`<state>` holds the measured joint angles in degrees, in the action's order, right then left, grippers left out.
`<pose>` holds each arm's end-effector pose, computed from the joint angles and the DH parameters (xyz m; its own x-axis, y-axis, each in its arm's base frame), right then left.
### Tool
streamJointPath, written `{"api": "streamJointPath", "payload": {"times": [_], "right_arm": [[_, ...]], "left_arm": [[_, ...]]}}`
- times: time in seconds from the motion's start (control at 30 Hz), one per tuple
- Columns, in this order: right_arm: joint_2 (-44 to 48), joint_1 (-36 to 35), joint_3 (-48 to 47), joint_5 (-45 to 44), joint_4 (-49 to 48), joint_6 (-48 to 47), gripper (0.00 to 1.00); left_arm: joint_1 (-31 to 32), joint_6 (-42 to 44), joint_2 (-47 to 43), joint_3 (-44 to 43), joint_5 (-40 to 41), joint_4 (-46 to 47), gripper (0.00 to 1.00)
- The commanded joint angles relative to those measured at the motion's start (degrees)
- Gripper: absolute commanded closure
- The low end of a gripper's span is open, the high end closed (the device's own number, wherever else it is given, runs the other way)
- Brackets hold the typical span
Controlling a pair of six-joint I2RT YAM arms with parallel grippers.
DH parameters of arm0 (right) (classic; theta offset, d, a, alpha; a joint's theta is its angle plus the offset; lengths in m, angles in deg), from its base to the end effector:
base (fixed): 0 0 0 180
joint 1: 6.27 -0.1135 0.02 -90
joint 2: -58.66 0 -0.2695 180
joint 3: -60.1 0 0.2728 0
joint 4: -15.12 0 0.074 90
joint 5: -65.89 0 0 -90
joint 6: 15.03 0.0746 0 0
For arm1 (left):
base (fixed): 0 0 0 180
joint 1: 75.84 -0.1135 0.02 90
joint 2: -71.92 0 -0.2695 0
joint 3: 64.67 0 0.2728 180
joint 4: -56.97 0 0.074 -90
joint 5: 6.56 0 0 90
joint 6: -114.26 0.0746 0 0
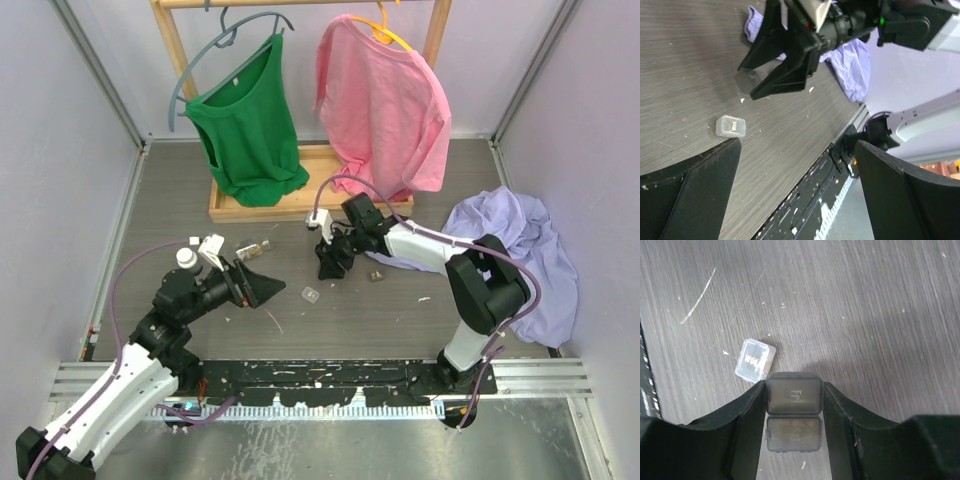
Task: Sort the pills into containers
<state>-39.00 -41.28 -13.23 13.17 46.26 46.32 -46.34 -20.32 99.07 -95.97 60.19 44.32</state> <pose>0.2854 0.2551 0.1583 -0.2384 -0.6328 -0.7367 -0.9709 0.1724 0.1661 0.1537 -0.1208 0.2352 -0.6477 -0.3745 -0.6635 0.4740 0.4837 -0.7358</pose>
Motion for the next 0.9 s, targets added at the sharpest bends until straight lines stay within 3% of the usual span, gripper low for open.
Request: {"api": "streamJointPath", "payload": {"times": [0.0, 0.27, 0.4, 0.67, 0.87], "right_arm": [[4.0, 2.6, 2.8, 3.8, -9.8, 20.1, 0.77], [4.8, 4.3, 6.9, 6.1, -21.9, 39.5, 0.78], [4.9, 4.8, 8.3, 6.2, -26.3, 46.1, 0.79], [5.5, 4.8, 10.5, 3.4, -30.1, 51.9, 0.80], [5.8, 4.8, 11.2, 2.6, -31.6, 53.3, 0.80]], "left_arm": [[1.9, -7.4, 1.1, 2.1, 9.0, 10.6, 0.01], [5.5, -18.4, 1.4, 4.2, 19.8, 14.7, 0.12], [10.6, -20.1, 5.2, 3.1, 26.3, 14.7, 0.19], [23.7, -21.4, 18.8, 0.3, 42.7, 19.7, 0.23], [26.6, -20.4, 29.7, -2.5, 45.3, 26.9, 0.23]]}}
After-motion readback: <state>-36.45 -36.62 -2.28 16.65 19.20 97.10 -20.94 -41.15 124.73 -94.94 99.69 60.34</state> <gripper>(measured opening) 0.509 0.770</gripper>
